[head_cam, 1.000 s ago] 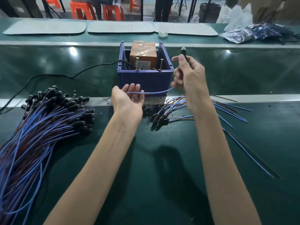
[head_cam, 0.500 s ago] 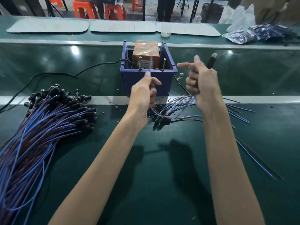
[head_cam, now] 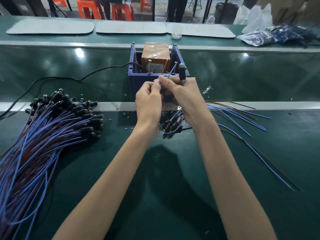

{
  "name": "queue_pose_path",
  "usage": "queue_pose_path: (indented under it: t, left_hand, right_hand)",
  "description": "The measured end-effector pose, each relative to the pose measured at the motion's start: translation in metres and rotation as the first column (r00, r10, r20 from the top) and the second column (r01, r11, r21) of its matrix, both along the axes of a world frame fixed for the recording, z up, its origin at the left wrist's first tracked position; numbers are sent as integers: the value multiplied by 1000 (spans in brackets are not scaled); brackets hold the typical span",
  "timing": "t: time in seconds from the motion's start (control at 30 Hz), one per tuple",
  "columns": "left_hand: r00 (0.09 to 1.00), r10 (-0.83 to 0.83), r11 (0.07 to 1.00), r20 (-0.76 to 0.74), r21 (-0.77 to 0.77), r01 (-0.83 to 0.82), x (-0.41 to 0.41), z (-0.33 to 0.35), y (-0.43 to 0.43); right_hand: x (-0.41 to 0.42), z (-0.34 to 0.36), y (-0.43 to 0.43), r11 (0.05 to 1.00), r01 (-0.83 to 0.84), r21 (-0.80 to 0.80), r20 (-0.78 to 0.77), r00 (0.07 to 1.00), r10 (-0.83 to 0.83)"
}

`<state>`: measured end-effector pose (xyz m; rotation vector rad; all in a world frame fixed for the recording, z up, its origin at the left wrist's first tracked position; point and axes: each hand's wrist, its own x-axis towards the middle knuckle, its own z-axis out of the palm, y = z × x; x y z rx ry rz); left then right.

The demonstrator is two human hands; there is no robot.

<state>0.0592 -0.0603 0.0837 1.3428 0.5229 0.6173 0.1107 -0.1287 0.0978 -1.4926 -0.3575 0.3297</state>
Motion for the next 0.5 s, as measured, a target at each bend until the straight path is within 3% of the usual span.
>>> queue_pose_path:
  t: [0.23,0.37,0.5]
  left_hand:
    - [981,195,981,5,19,-195,4,-5,15]
    - [974,226,974,25,-4,-226,2,-7,29]
    - [971,239,970,28,28,-240,1,-8,39]
  right_hand:
    - [10,3,-9,989,131,65,-32,991,-129]
    - [23,2,-22,956,246,162,-72,969,-237]
    - [34,-2,-30,935,331,126,-90,942,-322]
